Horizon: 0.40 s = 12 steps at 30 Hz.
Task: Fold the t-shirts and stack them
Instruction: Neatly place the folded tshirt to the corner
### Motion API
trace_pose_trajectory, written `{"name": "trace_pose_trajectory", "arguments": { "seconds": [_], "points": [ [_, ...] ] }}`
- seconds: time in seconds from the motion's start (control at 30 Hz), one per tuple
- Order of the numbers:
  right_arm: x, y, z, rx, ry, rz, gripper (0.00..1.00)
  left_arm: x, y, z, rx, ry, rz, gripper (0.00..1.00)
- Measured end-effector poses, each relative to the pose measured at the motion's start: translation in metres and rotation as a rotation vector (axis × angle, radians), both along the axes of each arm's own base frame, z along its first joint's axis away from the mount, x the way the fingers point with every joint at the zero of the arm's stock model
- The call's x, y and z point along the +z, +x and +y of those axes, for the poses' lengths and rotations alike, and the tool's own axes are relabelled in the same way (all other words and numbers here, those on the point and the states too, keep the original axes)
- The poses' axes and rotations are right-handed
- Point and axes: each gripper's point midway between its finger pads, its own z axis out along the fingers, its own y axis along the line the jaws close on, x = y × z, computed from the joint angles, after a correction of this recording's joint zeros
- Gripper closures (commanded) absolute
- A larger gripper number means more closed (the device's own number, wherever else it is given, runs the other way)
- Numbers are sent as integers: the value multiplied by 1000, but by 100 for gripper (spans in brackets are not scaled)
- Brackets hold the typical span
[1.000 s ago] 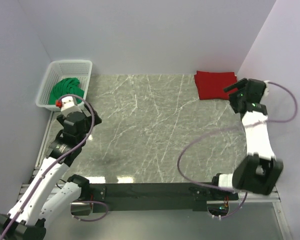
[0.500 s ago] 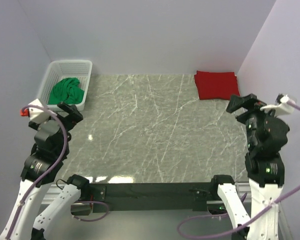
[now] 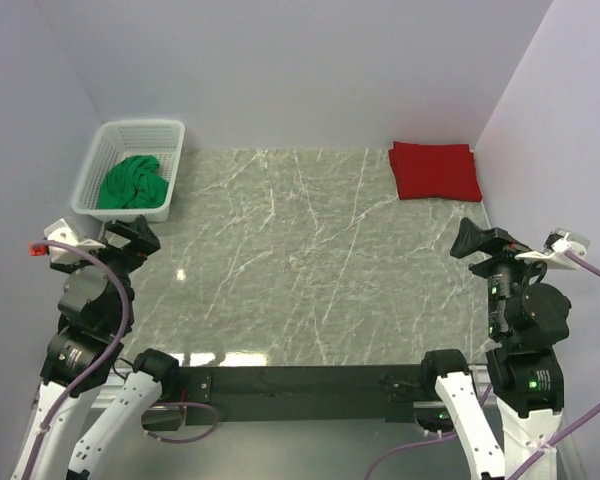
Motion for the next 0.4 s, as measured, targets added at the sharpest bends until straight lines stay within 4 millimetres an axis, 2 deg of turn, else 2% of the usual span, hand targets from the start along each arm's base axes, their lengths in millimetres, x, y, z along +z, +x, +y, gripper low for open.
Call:
{"name": "trace_pose_trajectory", "arguments": {
  "seconds": [0.17,0.4],
  "points": [
    [-3,2,4,21,-10,1,4,-11,10,-6,-13,-21,-2,1],
    [-3,2,8,44,-27,-16,5,-8,22,-13,-25,-36,-28,1]
  ]
}}
